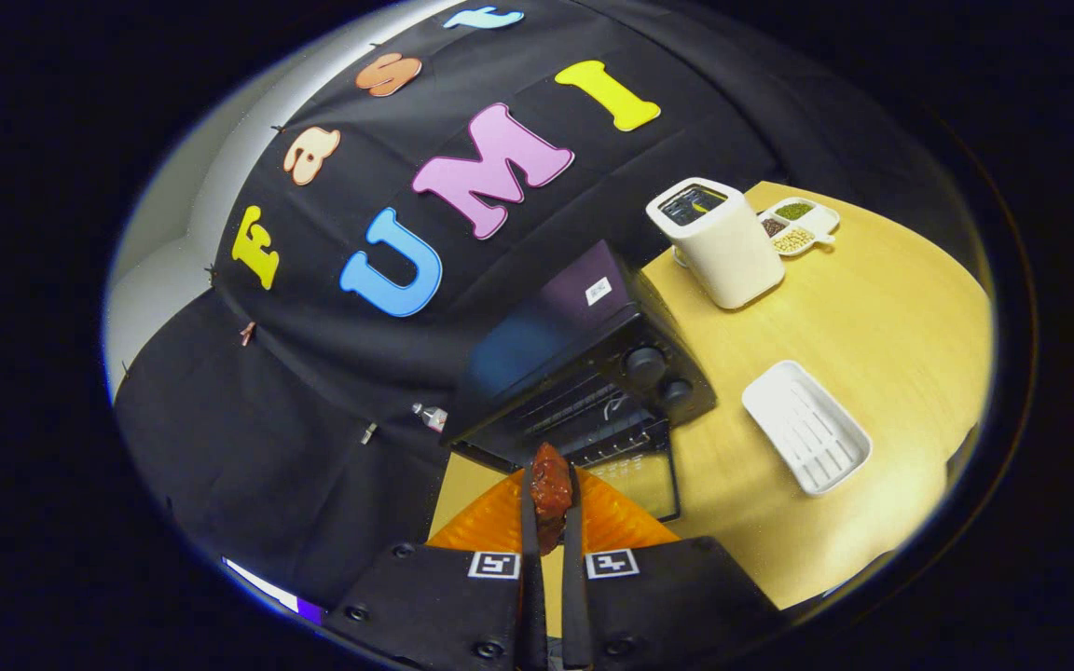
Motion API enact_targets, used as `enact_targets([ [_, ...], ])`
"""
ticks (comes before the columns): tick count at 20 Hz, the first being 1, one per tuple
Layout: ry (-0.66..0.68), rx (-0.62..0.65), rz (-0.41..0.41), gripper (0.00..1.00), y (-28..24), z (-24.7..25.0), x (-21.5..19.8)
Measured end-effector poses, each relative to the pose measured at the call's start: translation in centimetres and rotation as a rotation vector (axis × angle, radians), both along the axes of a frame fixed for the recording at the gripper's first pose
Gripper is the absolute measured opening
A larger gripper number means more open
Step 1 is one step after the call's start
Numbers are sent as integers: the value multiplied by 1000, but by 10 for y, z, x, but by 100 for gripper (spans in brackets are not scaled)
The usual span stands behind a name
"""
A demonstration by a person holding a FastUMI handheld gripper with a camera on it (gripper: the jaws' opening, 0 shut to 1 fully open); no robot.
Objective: Open the toaster oven, put the food inside, and close the toaster oven door.
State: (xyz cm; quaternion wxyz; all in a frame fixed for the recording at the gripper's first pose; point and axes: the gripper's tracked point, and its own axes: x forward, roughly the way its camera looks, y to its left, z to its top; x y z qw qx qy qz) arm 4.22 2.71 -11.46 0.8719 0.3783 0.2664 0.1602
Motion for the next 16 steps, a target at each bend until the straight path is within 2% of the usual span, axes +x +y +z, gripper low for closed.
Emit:
enact_targets([
  [5, 44, 48, -17, 11, 48, -22, -3],
  [9, 46, 82, -48, 11, 76, -36, 10],
  [16, -9, 137, -174, 11, 99, -57, 78],
])
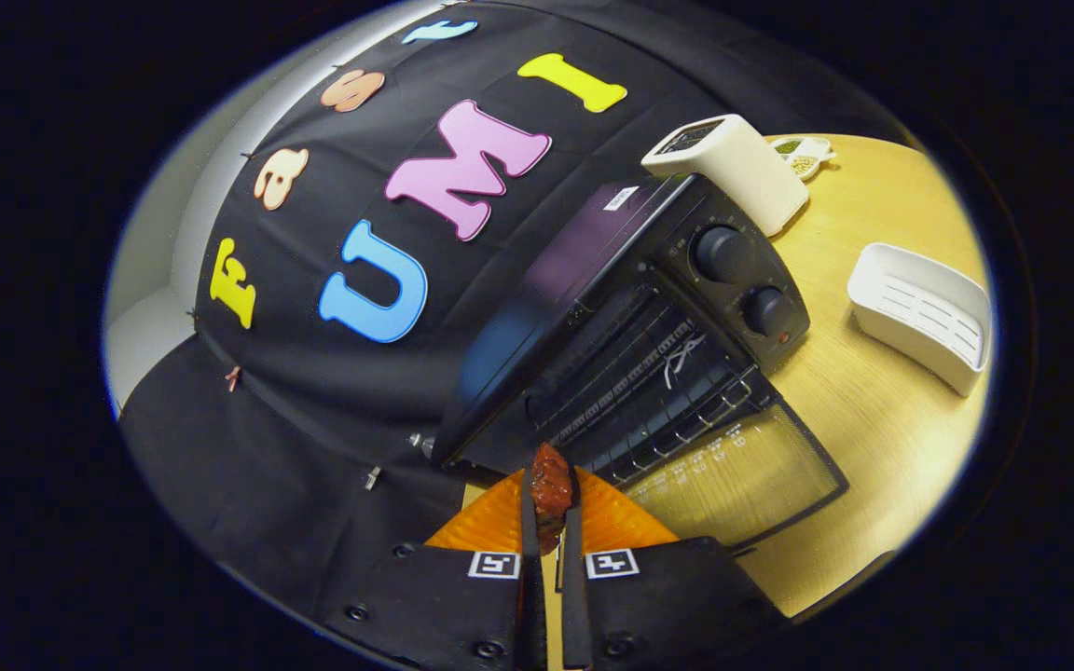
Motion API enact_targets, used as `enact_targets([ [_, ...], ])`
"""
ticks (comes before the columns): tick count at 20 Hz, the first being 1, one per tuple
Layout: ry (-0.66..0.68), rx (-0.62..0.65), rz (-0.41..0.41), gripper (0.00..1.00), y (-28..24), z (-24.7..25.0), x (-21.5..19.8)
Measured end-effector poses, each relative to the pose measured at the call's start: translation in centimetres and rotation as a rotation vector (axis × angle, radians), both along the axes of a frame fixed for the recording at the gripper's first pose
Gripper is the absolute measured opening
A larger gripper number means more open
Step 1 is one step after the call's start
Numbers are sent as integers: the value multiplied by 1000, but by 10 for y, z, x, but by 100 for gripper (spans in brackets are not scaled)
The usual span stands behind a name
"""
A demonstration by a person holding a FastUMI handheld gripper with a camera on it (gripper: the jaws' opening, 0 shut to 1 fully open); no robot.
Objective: Open the toaster oven, put the food inside, and close the toaster oven door.
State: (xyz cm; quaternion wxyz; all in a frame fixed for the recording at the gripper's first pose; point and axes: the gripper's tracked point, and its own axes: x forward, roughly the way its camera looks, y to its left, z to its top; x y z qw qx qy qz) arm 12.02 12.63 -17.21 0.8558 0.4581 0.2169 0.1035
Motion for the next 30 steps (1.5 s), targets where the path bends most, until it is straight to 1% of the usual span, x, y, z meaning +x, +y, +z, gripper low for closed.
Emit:
enact_targets([
  [6, -33, 43, -124, 11, -3, -21, 46],
  [10, -19, 55, -195, 11, -10, -41, 64],
  [13, 5, 29, -231, 11, -11, -51, 69],
  [14, 5, 20, -230, 11, -10, -52, 69],
  [16, 17, -13, -234, 14, -12, -52, 67],
  [18, 23, -85, -231, 24, -15, -51, 66],
  [19, 8, -144, -208, 35, -15, -46, 65],
  [21, -20, -260, -167, 62, -16, -44, 62],
  [22, -32, -303, -155, 68, -17, -44, 63],
  [24, -37, -372, -134, 96, -21, -44, 60],
  [27, -56, -433, -105, 98, -24, -37, 49],
  [30, -83, -531, -61, 98, -23, -27, 37],
])
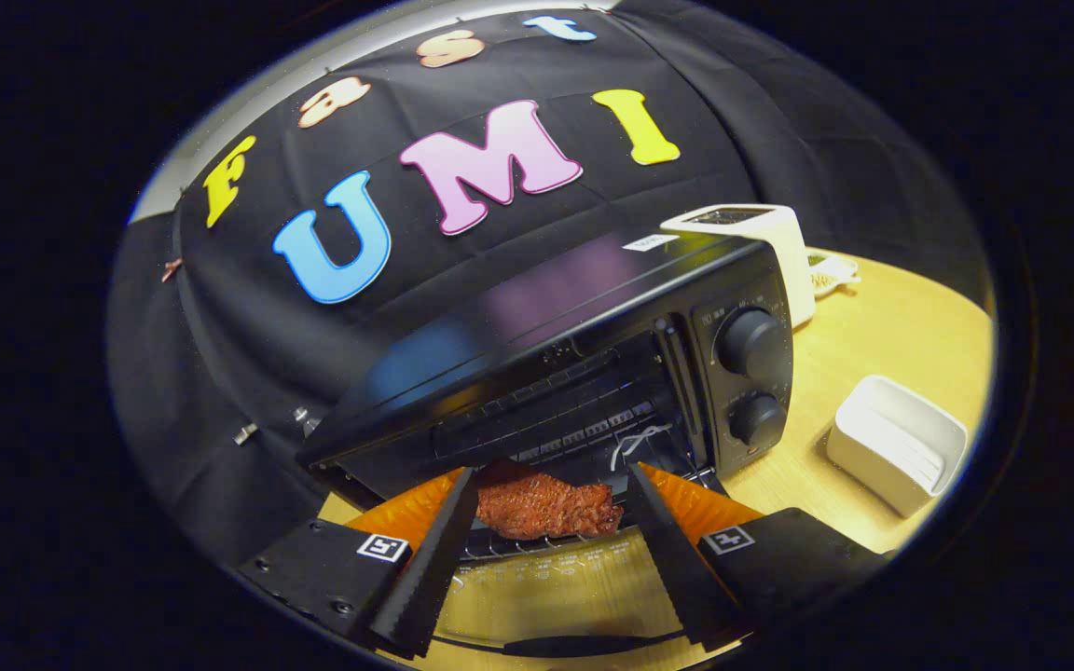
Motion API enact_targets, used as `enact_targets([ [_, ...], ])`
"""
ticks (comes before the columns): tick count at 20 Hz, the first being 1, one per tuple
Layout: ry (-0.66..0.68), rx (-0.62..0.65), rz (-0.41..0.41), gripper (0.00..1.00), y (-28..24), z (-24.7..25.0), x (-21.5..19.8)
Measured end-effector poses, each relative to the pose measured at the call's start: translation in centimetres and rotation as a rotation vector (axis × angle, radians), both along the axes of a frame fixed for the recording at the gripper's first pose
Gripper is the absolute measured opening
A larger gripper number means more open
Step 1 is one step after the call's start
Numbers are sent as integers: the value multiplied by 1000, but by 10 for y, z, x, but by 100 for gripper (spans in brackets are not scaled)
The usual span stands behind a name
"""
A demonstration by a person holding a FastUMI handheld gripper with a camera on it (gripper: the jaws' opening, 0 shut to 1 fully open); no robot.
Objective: Open the toaster oven, put the food inside, and close the toaster oven door.
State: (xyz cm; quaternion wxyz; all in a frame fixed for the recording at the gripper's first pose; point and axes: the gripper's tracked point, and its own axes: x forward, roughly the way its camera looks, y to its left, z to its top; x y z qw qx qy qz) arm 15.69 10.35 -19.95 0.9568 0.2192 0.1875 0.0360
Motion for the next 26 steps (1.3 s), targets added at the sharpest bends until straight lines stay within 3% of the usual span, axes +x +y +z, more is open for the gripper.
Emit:
enact_targets([
  [8, 69, -175, 164, 98, 11, 12, -76],
  [17, 211, -392, 353, 98, 25, -17, -157],
  [22, 357, -417, 414, 99, 35, -64, -181],
  [26, 442, -398, 362, 99, 35, -95, -171],
])
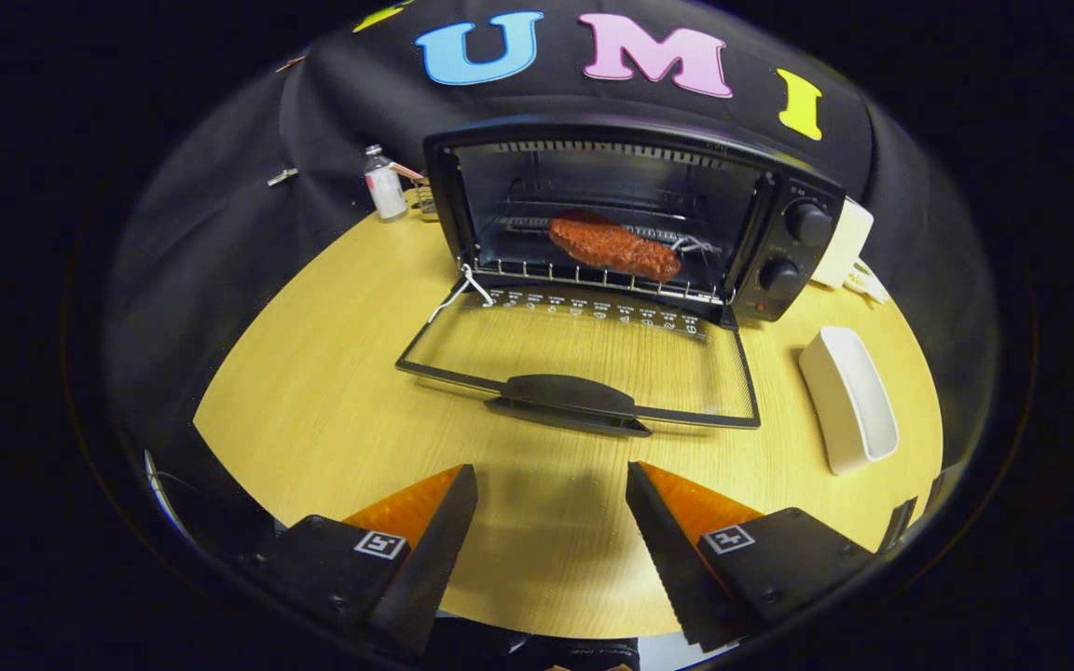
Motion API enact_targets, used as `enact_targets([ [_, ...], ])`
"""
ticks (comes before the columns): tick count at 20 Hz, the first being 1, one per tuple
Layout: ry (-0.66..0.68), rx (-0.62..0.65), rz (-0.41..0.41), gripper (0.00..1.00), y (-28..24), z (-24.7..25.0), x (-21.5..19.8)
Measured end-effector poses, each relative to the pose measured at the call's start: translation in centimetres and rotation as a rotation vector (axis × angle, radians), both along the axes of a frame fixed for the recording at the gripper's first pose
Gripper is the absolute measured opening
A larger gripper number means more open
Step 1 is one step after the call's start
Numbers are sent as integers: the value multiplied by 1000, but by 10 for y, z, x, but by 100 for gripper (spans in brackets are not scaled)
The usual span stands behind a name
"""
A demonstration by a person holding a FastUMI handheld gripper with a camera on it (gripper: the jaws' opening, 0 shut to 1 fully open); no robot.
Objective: Open the toaster oven, put the food inside, and close the toaster oven door.
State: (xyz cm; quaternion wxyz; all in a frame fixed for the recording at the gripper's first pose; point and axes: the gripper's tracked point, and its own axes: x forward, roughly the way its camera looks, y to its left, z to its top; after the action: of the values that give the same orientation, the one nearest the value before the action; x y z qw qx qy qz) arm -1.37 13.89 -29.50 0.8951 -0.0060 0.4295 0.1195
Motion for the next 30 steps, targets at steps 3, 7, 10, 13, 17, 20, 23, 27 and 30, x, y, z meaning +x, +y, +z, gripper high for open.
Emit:
enact_targets([
  [3, 47, -25, -65, 99, -1, -20, 12],
  [7, 61, -47, -117, 99, 4, -30, 26],
  [10, 82, -33, -184, 99, 4, -31, 38],
  [13, 88, -37, -192, 98, 5, -30, 38],
  [17, 50, -18, -188, 98, 7, -15, 35],
  [20, 12, 9, -185, 98, 8, 3, 35],
  [23, -25, 13, -163, 98, 8, 19, 32],
  [27, -85, -3, -138, 98, 8, 35, 34],
  [30, -134, -16, -121, 98, 9, 48, 37],
])
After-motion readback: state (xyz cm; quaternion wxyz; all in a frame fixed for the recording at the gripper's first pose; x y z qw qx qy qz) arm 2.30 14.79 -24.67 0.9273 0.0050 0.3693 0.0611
